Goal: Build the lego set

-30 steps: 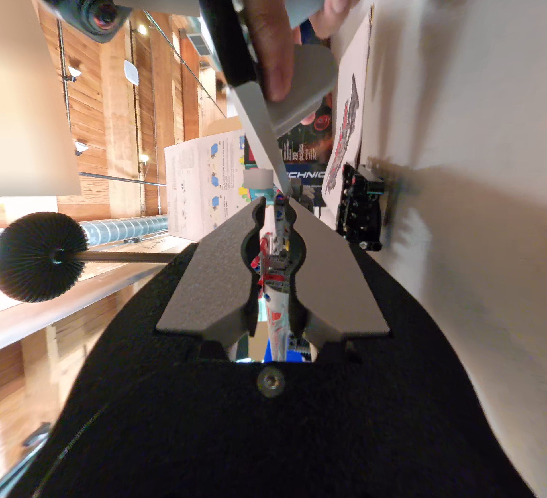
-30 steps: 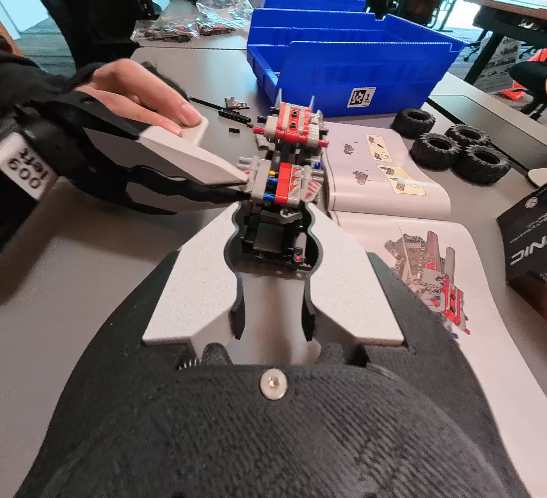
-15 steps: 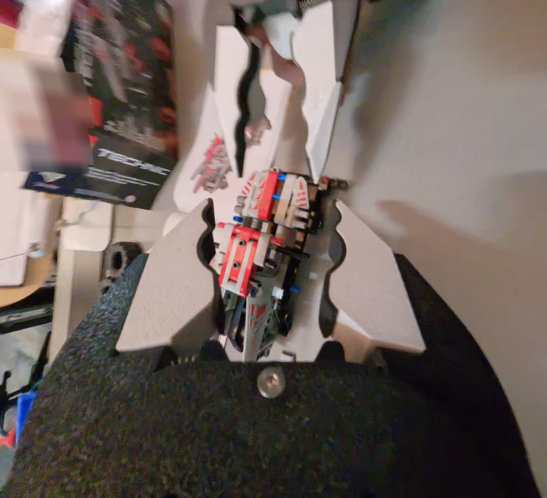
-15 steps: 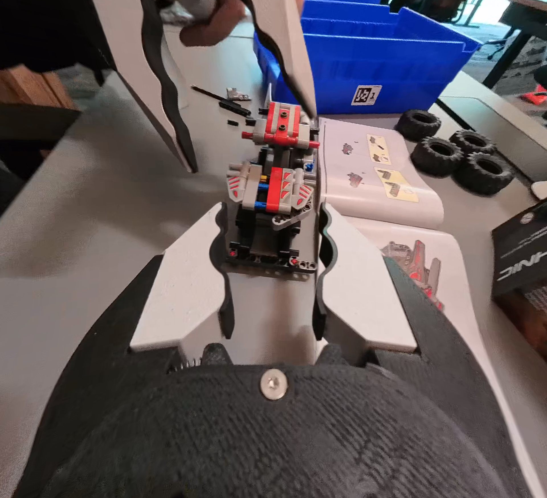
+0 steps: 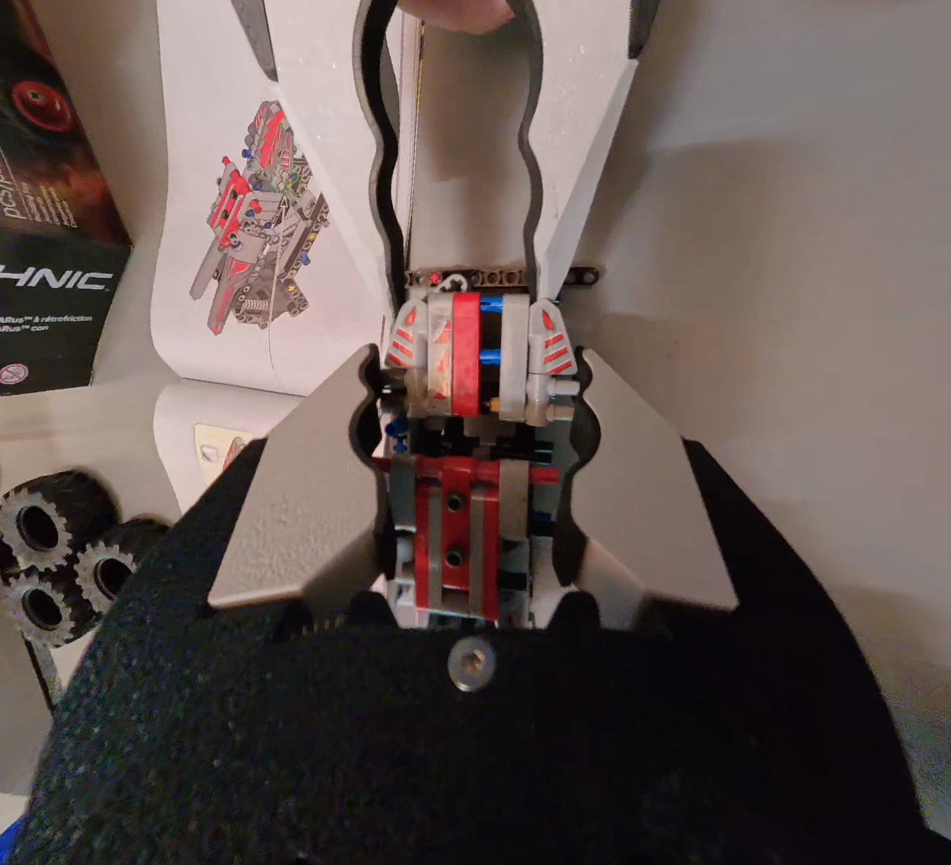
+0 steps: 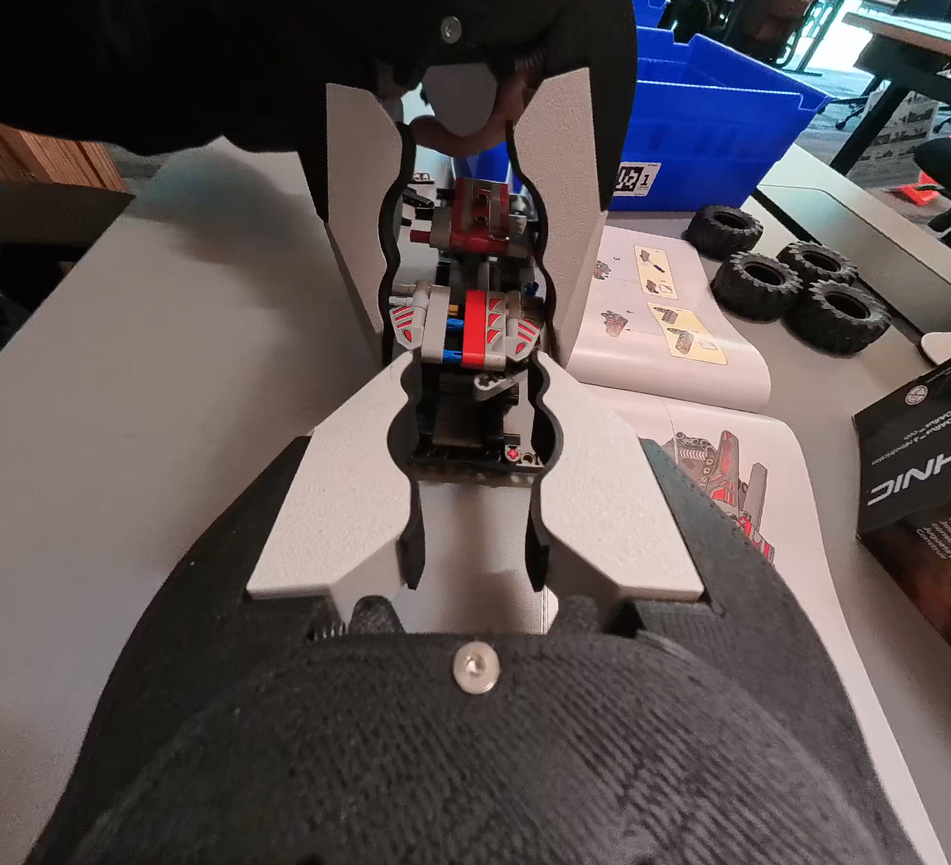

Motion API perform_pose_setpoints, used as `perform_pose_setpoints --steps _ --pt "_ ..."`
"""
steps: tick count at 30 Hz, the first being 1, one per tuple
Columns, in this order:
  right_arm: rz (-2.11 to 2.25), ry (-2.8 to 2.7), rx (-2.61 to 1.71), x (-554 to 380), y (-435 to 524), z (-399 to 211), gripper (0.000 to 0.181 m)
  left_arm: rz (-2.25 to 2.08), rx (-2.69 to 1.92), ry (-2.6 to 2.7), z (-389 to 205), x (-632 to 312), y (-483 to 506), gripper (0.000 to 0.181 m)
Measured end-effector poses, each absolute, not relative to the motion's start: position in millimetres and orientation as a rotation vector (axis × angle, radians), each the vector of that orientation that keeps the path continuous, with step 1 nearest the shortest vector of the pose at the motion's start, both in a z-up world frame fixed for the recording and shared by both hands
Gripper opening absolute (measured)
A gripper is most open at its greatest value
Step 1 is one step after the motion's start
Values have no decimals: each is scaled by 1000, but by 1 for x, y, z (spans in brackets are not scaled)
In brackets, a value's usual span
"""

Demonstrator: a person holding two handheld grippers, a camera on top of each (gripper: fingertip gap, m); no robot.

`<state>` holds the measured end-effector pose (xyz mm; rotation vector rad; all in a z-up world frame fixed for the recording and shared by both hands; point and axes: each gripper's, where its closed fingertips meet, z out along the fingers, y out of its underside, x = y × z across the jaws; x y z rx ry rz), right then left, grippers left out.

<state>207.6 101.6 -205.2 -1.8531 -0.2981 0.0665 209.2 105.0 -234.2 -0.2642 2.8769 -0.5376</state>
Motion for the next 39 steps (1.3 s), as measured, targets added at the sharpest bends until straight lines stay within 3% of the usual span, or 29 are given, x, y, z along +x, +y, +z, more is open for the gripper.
perform_pose_setpoints --steps 33,39 --pt "23 -270 -1850 207 106 -204 37 -728 -194 2934 -234 207 101 70" --pt "33 -255 -1853 206 108 -204 29 -720 -222 2931 -234 208 104 70"
